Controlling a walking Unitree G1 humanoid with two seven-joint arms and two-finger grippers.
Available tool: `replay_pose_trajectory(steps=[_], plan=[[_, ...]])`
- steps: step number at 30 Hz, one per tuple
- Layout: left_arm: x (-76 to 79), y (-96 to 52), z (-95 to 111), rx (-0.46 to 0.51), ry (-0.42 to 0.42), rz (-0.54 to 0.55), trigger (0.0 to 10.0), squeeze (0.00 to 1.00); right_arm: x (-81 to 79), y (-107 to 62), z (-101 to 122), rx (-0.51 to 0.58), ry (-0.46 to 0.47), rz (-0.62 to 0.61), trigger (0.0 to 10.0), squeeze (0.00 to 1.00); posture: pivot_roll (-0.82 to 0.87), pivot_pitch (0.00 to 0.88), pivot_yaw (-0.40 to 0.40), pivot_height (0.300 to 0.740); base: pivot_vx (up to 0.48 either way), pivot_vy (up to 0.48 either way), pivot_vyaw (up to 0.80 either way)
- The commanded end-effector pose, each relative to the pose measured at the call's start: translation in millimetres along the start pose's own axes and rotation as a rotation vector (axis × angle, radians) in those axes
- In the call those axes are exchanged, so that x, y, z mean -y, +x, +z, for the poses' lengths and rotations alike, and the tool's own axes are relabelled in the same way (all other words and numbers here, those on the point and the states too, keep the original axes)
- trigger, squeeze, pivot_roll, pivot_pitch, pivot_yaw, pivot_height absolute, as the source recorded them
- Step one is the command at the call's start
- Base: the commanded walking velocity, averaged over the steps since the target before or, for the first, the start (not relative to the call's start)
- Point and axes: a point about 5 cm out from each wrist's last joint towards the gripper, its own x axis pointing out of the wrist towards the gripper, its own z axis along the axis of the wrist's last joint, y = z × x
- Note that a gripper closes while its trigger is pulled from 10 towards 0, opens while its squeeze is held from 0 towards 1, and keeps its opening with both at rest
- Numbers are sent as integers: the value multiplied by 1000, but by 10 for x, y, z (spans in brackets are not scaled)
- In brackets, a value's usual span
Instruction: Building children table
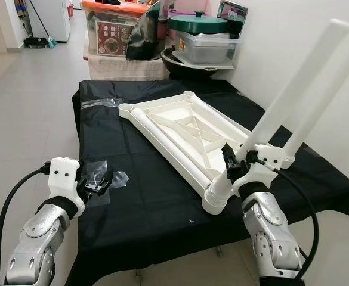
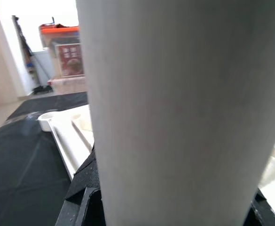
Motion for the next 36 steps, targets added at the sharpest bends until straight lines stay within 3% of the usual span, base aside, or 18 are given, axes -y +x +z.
replay_pose_trajectory(steps=[1, 8, 16, 19, 20, 21, 22, 25, 31, 34, 36], plan=[[11, 11, -17, -14, 9, -11, 10000, 0, -8, 0, -213, -110, -1, 58, 0, 0, 139, 0, -131, 740, 0, 0, 0], [16, 10, -32, -18, 5, -11, 10000, 0, 30, 40, -293, -162, -23, 139, 0, 0, 138, 0, -133, 740, 0, 0, 0], [18, 17, -54, -22, -1, -12, 10000, 0, 3, 200, -198, -214, -119, 490, 0, 0, 141, 0, -142, 740, 0, 0, 0], [18, 17, -54, -22, -1, -12, 10000, 0, 3, 200, -198, -214, -119, 490, 0, 0, 141, 0, -142, 740, 0, 0, 0], [21, 15, -58, -22, -2, -11, 10000, 0, -18, 202, -189, -223, -128, 571, 0, 0, 141, 0, -142, 740, 0, 0, 0], [21, 15, -58, -22, -2, -11, 10000, 0, -18, 202, -189, -223, -128, 571, 0, 0, 141, 0, -142, 740, 0, 0, 0], [24, 1, -68, -25, -5, -10, 10000, 0, -53, 226, -144, -240, -137, 751, 0, 0, 151, 0, -151, 740, 0, 0, 0], [25, -12, -70, -26, -6, -8, 10000, 0, -81, 290, -109, -239, -166, 834, 0, 0, 161, 0, -157, 740, 0, 0, 0], [14, -35, -68, -27, -6, -2, 10000, 0, -148, 335, -102, -227, -186, 889, 0, 0, 169, 0, -164, 740, 0, 0, 0], [3, -58, -75, -32, -8, 5, 10000, 0, -190, 315, -164, -231, -146, 910, 0, 0, 173, 0, -166, 740, 0, 0, 0], [4, -65, -79, -33, -9, 7, 10000, 0, -169, 315, -215, -233, -113, 859, 0, 0, 170, 0, -166, 740, 0, 0, 0]])
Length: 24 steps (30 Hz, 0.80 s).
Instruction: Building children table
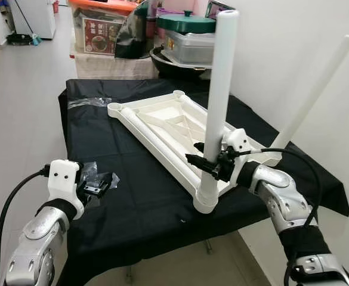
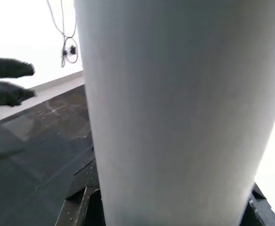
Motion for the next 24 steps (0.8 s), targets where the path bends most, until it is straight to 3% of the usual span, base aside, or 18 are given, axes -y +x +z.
replay_pose_trajectory(steps=[1, 3, 9, 12, 19, 21, 22, 24], plan=[[20, -16, -19, -11, -3, -3, 10000, 0, -123, 64, -255, -21, 125, -2, 0, 0, 170, 0, -166, 740, 0, 0, 0], [20, -18, -22, -12, -6, -2, 10000, 0, -74, 48, -311, -6, 184, -98, 0, 0, 168, 0, -166, 740, 0, 0, 0], [18, -11, -21, -11, -8, 0, 10000, 0, -25, -28, -494, -45, 233, -301, 0, 0, 161, 0, -157, 740, 0, 0, 0], [13, -5, -22, -10, -8, 1, 10000, 0, 1, -119, -646, -141, 263, -564, 0, 0, 154, 0, -153, 740, 0, 0, 0], [16, 5, -19, -7, -9, 3, 10000, 0, 10, -208, -651, -130, 272, -778, 0, 0, 146, 0, -148, 740, 0, 0, 0], [14, 10, -21, -6, -8, 6, 10000, 0, 65, -365, -687, -163, 264, -1015, 0, 0, 141, 0, -145, 740, 0, 0, 0], [14, 10, -21, -6, -8, 6, 10000, 0, 65, -365, -687, -163, 264, -1015, 0, 0, 141, 0, -145, 740, 0, 0, 0], [-10, 7, -18, -5, -4, 14, 10000, 0, 44, -535, -683, -170, 254, -1216, 0, 0, 136, 0, -139, 740, 0, 0, 0]])
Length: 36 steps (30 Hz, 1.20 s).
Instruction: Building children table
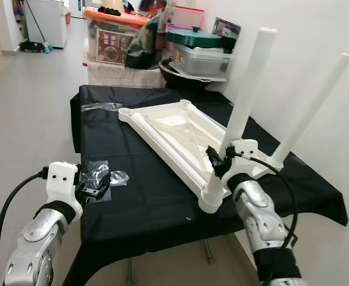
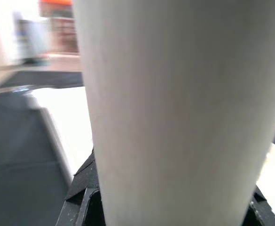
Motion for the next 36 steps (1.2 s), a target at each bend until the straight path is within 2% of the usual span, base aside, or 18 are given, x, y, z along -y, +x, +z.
replay_pose_trajectory(steps=[1, 7, 8, 10, 13, 17, 18, 22, 23, 24, 25, 26, 27, 28, 29, 31, 33, 36], plan=[[-11, 10, -10, -2, -2, 6, 10000, 0, 450, -179, -300, -143, 6, -313, 0, 0, 136, 0, -138, 740, 0, 0, 0], [-24, 14, 1, 0, 1, 8, 10000, 0, 403, -276, -296, -155, 21, -341, 0, 0, 135, 0, -131, 740, 0, 0, 0], [-27, 19, 5, 0, 2, 7, 10000, 0, 369, -269, -284, -156, 23, -315, 10000, 0, 133, 0, -126, 740, 0, 0, 0], [-27, 19, 5, 0, 2, 7, 10000, 0, 369, -269, -284, -156, 23, -315, 10000, 0, 133, 0, -126, 740, 0, 0, 0], [-30, 45, 21, 3, 9, 2, 10000, 0, 253, -237, -226, -135, 16, -237, 10000, 0, 137, 0, -127, 740, 0, 0, 0], [-31, 48, 23, 4, 10, 2, 10000, 0, 226, -242, -216, -133, 12, -231, 10000, 0, 137, 0, -127, 740, 0, 0, 0], [-29, 46, 22, 4, 11, 2, 10000, 0, 175, -238, -208, -134, 12, -198, 10000, 0, 138, 0, -129, 740, 0, 0, 0], [-28, 44, 22, 4, 11, 3, 10000, 0, 143, -216, -164, -120, 37, -149, 10000, 0, 140, 0, -133, 740, 0, 0, 0], [-28, 50, 34, 8, 9, 0, 10000, 0, 124, -159, -71, -99, 69, -97, 10000, 0, 139, 0, -133, 740, 0, 0, 0], [-28, 50, 34, 8, 9, 0, 10000, 0, 124, -159, -71, -99, 69, -97, 10000, 0, 139, 0, -133, 740, 0, 0, 0], [-24, 61, 52, 14, 6, -6, 10000, 0, 96, -74, 72, -67, 115, -21, 10000, 0, 135, 0, -131, 740, 0, 0, 0], [-24, 61, 52, 14, 6, -6, 10000, 0, 96, -74, 72, -67, 115, -21, 10000, 0, 135, 0, -131, 740, 0, 0, 0], [-19, 74, 69, 21, 2, -13, 10000, 0, 27, 10, 258, -39, 177, 112, 10000, 0, 132, 0, -130, 740, 0, 0, 0], [-19, 74, 69, 21, 2, -13, 10000, 0, 27, 10, 258, -39, 177, 112, 10000, 0, 132, 0, -130, 740, 0, 0, 0], [-12, 87, 81, 27, 0, -21, 10000, 0, -44, 67, 453, -10, 231, 242, 10000, 0, 131, 0, -129, 740, 0, 0, 0], [-12, 87, 81, 27, 0, -21, 10000, 0, -44, 67, 453, -10, 231, 242, 10000, 0, 131, 0, -129, 740, 0, 0, 0], [13, 108, 96, 36, -2, -40, 10000, 0, -172, 96, 763, 16, 327, 469, 10000, 0, 133, 0, -134, 740, 0, 0, 0], [27, 112, 101, 40, -1, -48, 10000, 0, -224, 105, 838, 7, 362, 536, 10000, 0, 136, 0, -141, 740, 0, 0, 0]])
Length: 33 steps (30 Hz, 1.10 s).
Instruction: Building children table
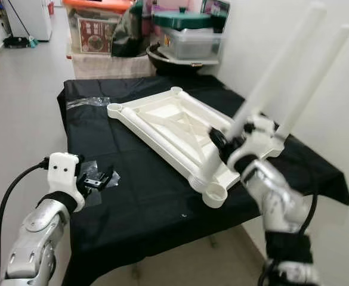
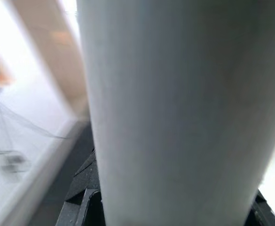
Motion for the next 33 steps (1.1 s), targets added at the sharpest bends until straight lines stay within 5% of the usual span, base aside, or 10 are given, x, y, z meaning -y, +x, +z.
replay_pose_trajectory(steps=[1, 8, 18, 33], plan=[[14, 2, -35, -11, -1, -10, 10000, 0, 1, -15, -18, -16, 24, 23, 10000, 0, 136, 0, -141, 740, 0, 0, 0], [67, -14, 3, 6, -14, -66, 10000, 0, -108, 69, -8, -34, 21, 106, 10000, 0, 138, 0, -145, 740, 0, 0, 0], [133, -222, 112, -22, 16, -353, 10000, 0, -231, 209, 214, -50, -24, 265, 10000, 0, 157, 0, -158, 740, 0, 0, 0], [128, -357, 114, -70, 14, -453, 10000, 0, -324, 232, 150, -87, -35, 373, 10000, 0, 169, 0, -159, 740, 0, 0, 0]])
